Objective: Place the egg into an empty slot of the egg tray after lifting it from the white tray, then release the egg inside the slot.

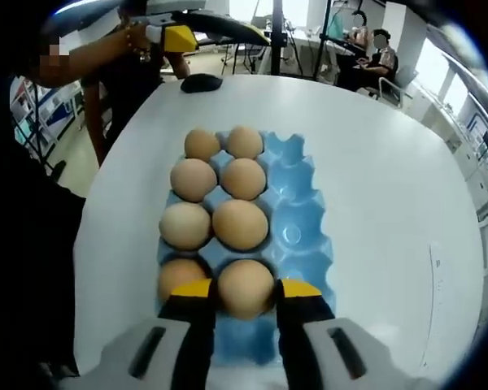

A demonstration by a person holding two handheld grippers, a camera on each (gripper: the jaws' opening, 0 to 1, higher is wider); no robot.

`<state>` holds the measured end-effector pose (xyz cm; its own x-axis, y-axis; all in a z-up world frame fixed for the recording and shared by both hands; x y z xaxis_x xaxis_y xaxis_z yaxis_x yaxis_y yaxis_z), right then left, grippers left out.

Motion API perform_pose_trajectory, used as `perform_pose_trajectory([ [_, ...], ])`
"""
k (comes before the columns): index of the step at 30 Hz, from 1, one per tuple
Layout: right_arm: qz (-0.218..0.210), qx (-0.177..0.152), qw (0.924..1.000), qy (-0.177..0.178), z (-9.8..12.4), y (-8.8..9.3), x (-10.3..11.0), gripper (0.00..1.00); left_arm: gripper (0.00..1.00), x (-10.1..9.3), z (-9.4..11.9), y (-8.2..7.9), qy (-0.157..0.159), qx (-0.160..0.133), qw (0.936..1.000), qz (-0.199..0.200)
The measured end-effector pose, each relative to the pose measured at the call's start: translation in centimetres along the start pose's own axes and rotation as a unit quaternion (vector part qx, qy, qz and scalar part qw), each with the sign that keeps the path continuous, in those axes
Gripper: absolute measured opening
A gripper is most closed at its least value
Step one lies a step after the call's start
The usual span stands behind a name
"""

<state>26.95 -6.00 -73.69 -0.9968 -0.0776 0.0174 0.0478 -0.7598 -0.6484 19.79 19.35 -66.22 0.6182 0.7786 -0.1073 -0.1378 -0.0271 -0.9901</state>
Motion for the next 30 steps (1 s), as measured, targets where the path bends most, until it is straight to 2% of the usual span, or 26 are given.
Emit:
perform_pose_trajectory([
  [7,-0.003,-0.019,0.9998,0.011,0.2,0.1,0.0,0.31,0.58,-0.2,-0.1,-0.1,0.002,0.000,1.0000,-0.001],
  [11,-0.017,-0.042,0.9988,0.018,0.7,0.1,0.1,0.31,0.58,-0.3,-0.2,-0.2,0.002,0.001,1.0000,-0.001],
  [15,-0.040,-0.074,0.9962,0.024,2.2,0.0,0.6,0.31,0.57,-0.4,-0.2,-0.3,0.003,0.002,1.0000,-0.003],
  [17,-0.046,-0.084,0.9948,0.034,3.0,0.3,0.7,0.31,0.57,-0.4,-0.2,-0.3,0.003,0.002,1.0000,-0.003],
  [21,-0.060,-0.083,0.9931,0.057,4.4,2.0,0.6,0.30,0.57,-0.4,-0.5,-0.3,0.005,0.002,1.0000,-0.004],
  [24,-0.084,-0.096,0.9885,0.081,5.5,2.9,0.5,0.29,0.57,-0.5,-0.7,-0.3,0.008,0.000,1.0000,-0.003],
  [30,-0.108,-0.103,0.9820,0.116,7.3,4.9,0.4,0.27,0.57,-0.5,-1.0,-0.3,0.011,0.000,0.9999,-0.004],
])
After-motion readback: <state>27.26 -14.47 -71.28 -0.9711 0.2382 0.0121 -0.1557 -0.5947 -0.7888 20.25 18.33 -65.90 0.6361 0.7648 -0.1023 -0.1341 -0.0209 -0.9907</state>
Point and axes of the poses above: the point that each gripper's makers call its tool centre point, and the gripper's own axes: z roughly backward along the fingers, x roughly to its left, y roughly out of its underside, the point moved 7 cm from there along z, roughly backward along the fingers, and after that the axes turned 12 degrees about -x, right-handed, at the moved point
